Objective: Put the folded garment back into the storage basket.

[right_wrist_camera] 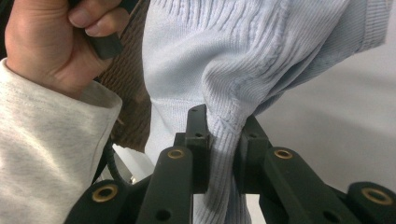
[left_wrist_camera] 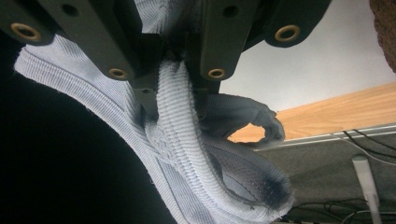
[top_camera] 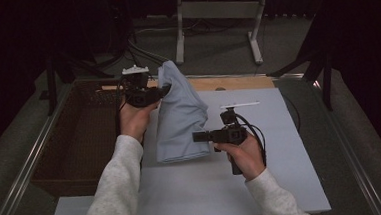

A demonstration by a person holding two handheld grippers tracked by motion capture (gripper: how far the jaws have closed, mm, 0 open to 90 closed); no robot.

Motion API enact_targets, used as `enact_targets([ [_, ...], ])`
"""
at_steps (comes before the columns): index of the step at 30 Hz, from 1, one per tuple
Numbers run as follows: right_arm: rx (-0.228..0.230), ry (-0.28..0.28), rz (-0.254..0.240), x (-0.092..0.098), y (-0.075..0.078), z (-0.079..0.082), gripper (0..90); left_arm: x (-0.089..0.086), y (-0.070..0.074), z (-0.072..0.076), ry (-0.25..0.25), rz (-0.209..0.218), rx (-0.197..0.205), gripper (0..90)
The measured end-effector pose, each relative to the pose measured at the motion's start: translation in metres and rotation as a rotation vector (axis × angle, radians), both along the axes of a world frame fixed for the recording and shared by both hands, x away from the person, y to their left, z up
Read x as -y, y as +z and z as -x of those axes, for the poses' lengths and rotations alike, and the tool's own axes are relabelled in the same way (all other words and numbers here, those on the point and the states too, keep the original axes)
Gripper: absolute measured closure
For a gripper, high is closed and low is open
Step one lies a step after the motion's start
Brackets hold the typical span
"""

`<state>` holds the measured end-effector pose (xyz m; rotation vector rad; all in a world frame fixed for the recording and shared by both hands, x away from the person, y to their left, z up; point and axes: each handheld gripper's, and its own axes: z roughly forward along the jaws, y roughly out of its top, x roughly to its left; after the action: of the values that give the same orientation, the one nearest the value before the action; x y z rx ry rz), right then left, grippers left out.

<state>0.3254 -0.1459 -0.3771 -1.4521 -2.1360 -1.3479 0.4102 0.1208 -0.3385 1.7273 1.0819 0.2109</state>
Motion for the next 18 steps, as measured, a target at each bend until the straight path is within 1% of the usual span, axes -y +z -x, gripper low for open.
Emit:
enact_targets([
  [8,-0.007,0.002,-0.016,-0.005,0.003,-0.003,79.0,-0.004,0.005,-0.001,0.007,-0.002,0.007,82.2],
  [13,-0.017,-0.005,-0.041,-0.007,0.003,-0.006,79.0,-0.008,0.009,0.000,0.014,-0.003,0.014,82.2],
  [18,-0.017,-0.003,-0.048,-0.010,0.005,-0.007,79.0,-0.012,0.012,0.000,0.022,-0.004,0.019,82.2],
])
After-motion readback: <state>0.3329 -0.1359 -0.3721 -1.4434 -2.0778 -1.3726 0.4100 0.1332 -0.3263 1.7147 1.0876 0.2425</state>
